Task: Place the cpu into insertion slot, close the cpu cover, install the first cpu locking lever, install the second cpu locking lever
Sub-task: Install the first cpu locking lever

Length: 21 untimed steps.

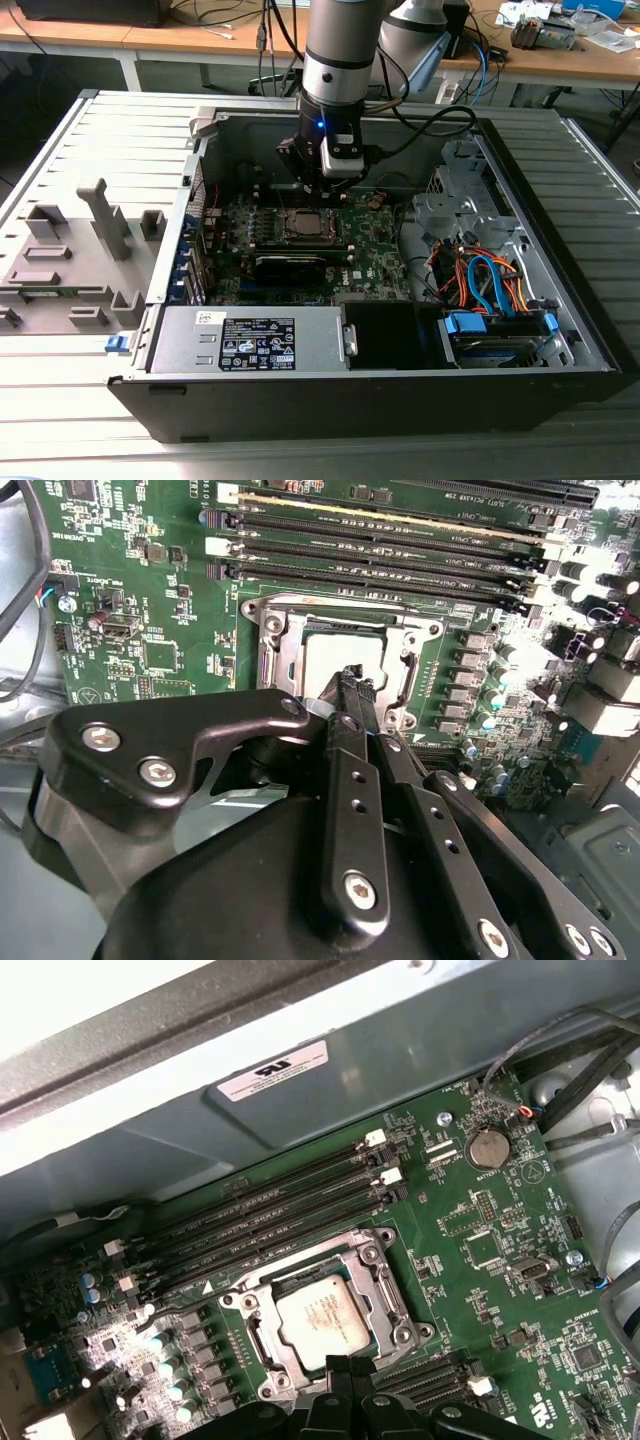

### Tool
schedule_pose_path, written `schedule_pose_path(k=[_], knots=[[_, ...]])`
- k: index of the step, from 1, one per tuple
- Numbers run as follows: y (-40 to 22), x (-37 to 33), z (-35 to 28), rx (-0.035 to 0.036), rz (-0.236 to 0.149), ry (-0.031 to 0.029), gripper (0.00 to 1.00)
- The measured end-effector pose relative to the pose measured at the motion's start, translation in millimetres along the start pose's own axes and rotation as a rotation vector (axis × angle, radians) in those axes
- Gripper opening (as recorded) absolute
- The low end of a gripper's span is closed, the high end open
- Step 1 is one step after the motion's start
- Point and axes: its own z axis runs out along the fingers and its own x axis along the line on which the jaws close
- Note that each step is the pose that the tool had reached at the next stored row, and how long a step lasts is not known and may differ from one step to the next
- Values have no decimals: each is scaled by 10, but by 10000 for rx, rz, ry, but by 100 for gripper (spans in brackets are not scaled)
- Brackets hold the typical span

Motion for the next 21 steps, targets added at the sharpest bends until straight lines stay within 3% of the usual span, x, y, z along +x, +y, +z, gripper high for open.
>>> schedule_pose_path(k=[21], knots=[[0,0,0,10,-260,-12,11]])
